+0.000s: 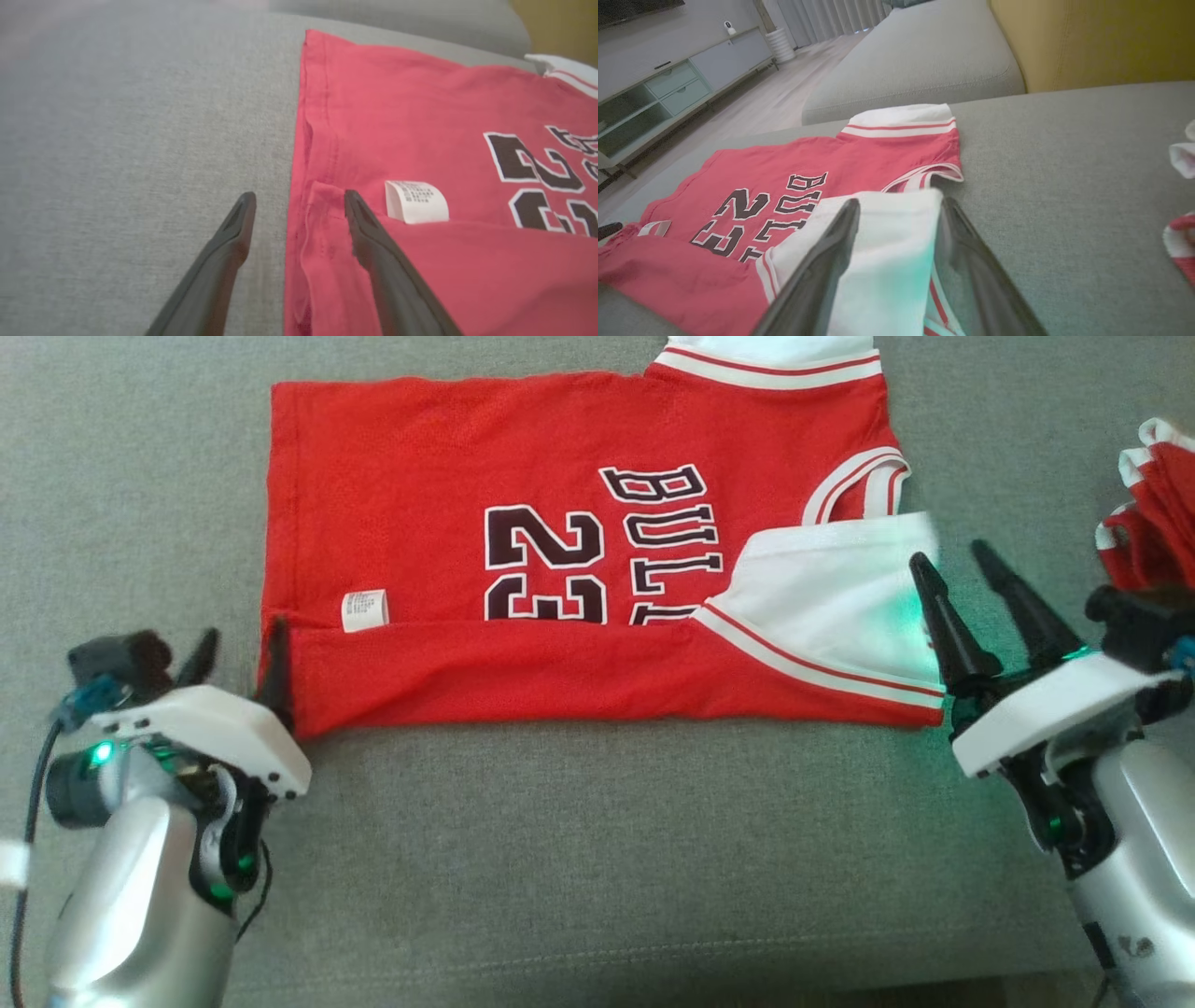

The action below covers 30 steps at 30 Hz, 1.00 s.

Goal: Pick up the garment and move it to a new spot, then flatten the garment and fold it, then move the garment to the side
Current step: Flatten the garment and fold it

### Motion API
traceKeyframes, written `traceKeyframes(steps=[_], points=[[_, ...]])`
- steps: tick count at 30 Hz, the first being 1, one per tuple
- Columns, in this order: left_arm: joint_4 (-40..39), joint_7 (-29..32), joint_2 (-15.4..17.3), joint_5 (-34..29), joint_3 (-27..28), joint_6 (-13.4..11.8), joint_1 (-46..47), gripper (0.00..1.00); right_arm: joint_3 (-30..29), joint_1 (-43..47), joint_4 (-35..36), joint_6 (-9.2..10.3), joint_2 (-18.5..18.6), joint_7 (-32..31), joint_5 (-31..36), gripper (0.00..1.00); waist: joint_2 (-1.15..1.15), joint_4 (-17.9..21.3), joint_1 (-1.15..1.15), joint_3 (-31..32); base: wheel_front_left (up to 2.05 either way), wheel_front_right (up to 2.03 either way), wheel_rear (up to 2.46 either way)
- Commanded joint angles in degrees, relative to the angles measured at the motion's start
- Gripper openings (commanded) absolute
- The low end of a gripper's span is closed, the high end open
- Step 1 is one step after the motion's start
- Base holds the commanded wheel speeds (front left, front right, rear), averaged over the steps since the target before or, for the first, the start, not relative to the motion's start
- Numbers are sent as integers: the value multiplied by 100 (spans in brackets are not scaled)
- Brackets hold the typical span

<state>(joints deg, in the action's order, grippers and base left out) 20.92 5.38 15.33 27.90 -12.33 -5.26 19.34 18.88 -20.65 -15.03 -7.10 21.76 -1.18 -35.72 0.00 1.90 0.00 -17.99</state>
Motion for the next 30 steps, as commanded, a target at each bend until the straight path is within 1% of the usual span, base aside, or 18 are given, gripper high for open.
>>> traceKeyframes(steps=[1,4,7,10,15,19,20,25,30], points=[[-161,-265,134,-66,262,-101,161,100,71,-58,129,-39,122,222,83,100,0,-1,0,15,0,0,0],[-244,-976,74,-346,297,-376,-4,100,9,57,110,-39,93,751,427,100,0,-15,0,64,0,0,0],[-473,-1603,-42,-594,258,-603,-226,100,-276,296,177,-39,-46,1128,853,100,0,-52,0,137,0,0,0],[-829,-1874,-99,-793,250,-791,-474,100,-618,622,418,-39,-259,1206,1255,100,0,-70,0,231,0,0,0],[-1589,-1989,-70,-1072,252,-1017,-959,100,-1032,1211,1136,-39,-597,956,1696,100,0,-49,0,368,0,0,0],[-1974,-2000,-48,-1190,198,-1133,-1348,100,-1268,1640,1697,-39,-846,710,1903,100,0,-22,0,469,0,0,0],[-2076,-1985,-48,-1216,155,-1164,-1493,100,-1362,1838,1909,-39,-955,592,1995,100,0,-19,0,519,0,0,0],[-2164,-1911,-24,-1246,38,-1168,-1746,100,-1514,2222,2282,-39,-1165,372,2141,100,0,18,0,641,0,0,0],[-2097,-1903,-18,-1230,-12,-1163,-1844,100,-1581,2413,2441,-39,-1270,236,2194,100,0,56,0,714,0,0,0]])
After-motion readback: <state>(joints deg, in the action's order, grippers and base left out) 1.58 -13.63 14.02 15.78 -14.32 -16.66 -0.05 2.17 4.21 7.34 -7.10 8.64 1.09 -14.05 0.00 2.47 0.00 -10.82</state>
